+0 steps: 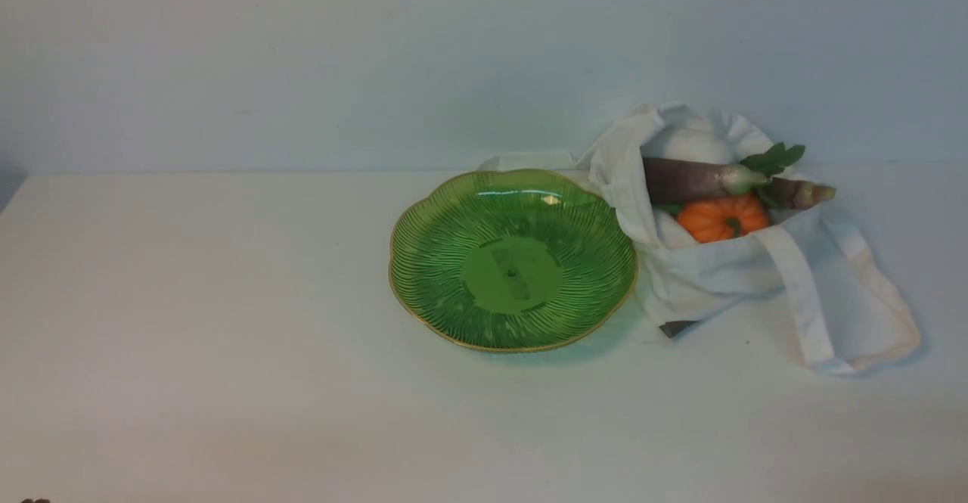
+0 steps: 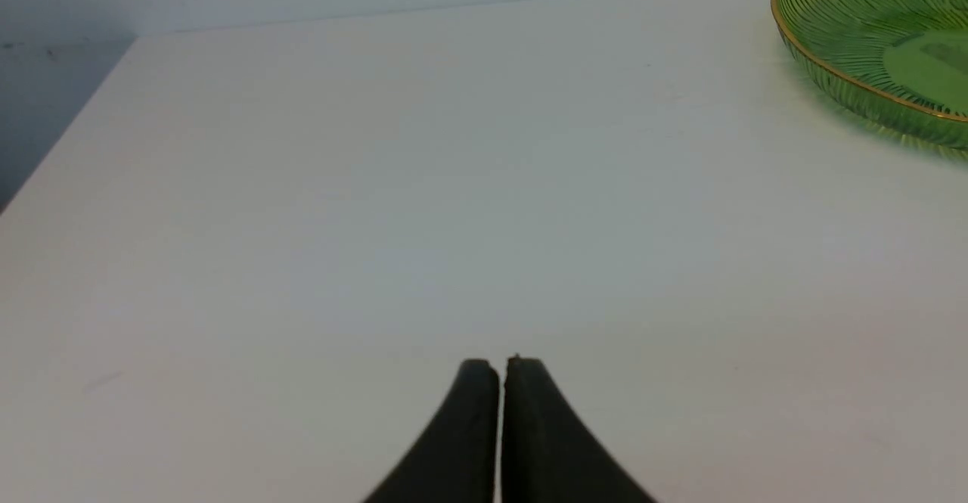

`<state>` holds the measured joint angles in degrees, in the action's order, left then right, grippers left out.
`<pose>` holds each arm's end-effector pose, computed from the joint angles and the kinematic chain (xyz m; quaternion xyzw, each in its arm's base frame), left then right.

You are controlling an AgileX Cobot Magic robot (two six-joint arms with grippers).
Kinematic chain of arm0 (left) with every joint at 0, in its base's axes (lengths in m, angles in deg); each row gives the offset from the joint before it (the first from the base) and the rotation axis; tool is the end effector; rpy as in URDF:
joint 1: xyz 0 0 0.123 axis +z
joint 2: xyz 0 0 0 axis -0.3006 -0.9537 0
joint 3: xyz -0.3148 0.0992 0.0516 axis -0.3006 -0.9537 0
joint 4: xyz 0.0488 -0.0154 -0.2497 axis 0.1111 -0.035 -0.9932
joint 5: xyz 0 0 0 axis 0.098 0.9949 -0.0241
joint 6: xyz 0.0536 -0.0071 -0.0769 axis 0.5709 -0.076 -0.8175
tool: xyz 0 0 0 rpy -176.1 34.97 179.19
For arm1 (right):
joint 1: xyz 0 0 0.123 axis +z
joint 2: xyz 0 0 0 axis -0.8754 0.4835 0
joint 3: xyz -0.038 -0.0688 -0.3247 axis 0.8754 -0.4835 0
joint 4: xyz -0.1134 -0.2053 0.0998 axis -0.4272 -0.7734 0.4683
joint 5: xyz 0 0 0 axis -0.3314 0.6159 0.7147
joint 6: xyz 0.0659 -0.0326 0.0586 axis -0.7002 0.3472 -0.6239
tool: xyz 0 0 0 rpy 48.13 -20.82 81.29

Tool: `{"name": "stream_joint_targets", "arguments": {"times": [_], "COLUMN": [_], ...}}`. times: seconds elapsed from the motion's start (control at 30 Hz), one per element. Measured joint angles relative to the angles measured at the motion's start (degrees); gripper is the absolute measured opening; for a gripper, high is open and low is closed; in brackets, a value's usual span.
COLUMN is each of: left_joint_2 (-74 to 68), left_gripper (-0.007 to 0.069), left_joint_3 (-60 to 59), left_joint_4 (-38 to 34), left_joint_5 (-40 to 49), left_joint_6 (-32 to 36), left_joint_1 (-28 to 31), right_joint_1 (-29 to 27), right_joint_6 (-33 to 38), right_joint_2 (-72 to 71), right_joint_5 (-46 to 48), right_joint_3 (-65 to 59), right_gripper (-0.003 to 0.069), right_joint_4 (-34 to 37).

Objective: Take vegetables from cloth bag on white table place on plate.
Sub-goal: 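Reach into the white cloth bag and grasp a vegetable inside with the right gripper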

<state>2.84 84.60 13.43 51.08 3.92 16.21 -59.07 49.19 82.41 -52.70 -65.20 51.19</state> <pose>0.0087 0.0007 0.1685 0.0213 0.8105 0.0084 0.5852 0.0089 -0.0014 0.1708 -0.0150 0.8070 -0.0015 0.5903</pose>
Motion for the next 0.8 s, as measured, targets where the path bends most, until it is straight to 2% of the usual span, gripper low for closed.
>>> {"name": "stream_joint_targets", "arguments": {"times": [0.8], "left_joint_2": [0.00], "left_gripper": [-0.0005], "left_joint_3": [0.00], "left_joint_4": [0.00], "left_joint_5": [0.00], "left_joint_6": [0.00], "left_joint_1": [0.00], "right_joint_1": [0.00], "right_joint_6": [-0.82], "right_joint_2": [0.00], "right_joint_5": [-0.09], "right_joint_3": [0.00], "right_gripper": [-0.0015], "right_joint_4": [0.70]}}
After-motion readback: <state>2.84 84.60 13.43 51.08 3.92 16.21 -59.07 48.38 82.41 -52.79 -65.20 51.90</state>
